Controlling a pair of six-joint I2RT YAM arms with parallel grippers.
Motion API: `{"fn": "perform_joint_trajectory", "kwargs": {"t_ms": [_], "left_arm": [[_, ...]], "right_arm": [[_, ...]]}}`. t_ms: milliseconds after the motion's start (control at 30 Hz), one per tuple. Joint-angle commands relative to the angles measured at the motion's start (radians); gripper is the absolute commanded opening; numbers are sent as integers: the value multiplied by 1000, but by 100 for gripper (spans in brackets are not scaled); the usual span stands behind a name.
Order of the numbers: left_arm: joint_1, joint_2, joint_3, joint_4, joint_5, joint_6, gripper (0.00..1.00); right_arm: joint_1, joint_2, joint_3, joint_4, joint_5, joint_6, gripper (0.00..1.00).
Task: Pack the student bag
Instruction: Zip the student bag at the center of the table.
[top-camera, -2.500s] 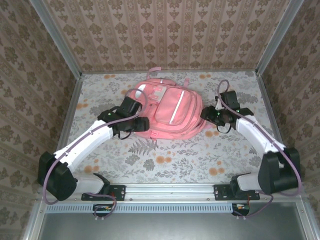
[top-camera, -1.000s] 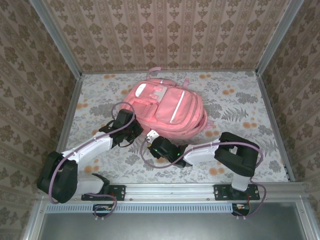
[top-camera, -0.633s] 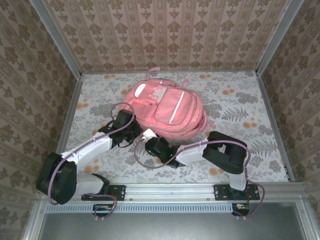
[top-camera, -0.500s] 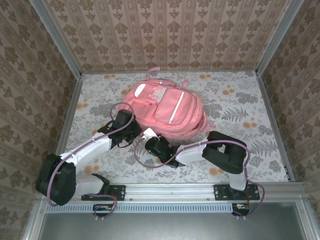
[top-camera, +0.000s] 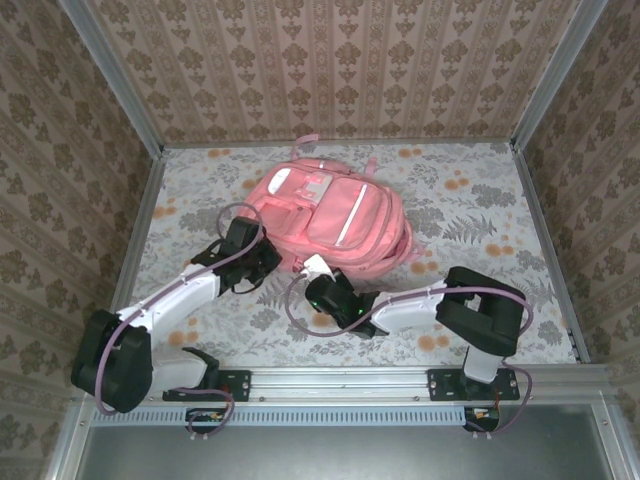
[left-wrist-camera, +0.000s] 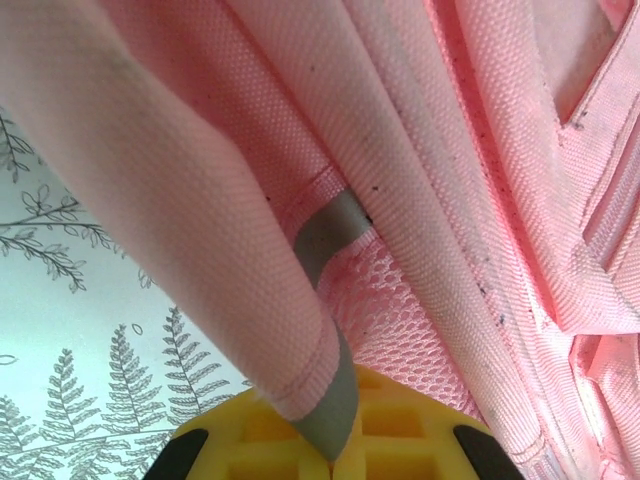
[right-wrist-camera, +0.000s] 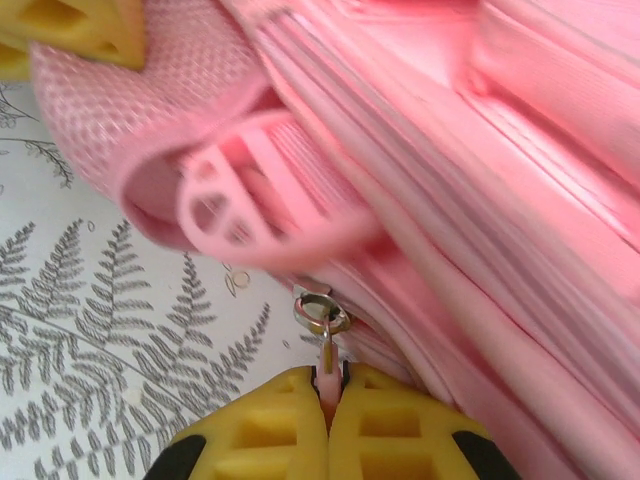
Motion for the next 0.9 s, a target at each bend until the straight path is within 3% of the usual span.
{"fn": "perform_joint_trajectory", "kwargs": {"t_ms": [0,300,533,567,667,700,867], "left_arm": [[82,-34,24,-78,-74,61,0],[308,-30,52,-146,-47,224,0],[438,115,166,-149,40,379,0],[435,126,189,-161,52,391,4],[403,109,211,-192,66,385,48],[385,91,212,-211,61,373,58],[225,-31,182,-315,38,266,62]], "right_arm": [[-13,-89,-64,-97,73,70,0],[-50,-294,-212,-261,78,150,0],[-102,-387,-244,-291,-97,111,0],[-102,-385,-233,-295,-120,107,0],[-102,-369,-194,-291,-196,106,0],[-102,-361,-180,-292,-219,110,0],[-99,-327,-109,-302,-300,133,0]]}}
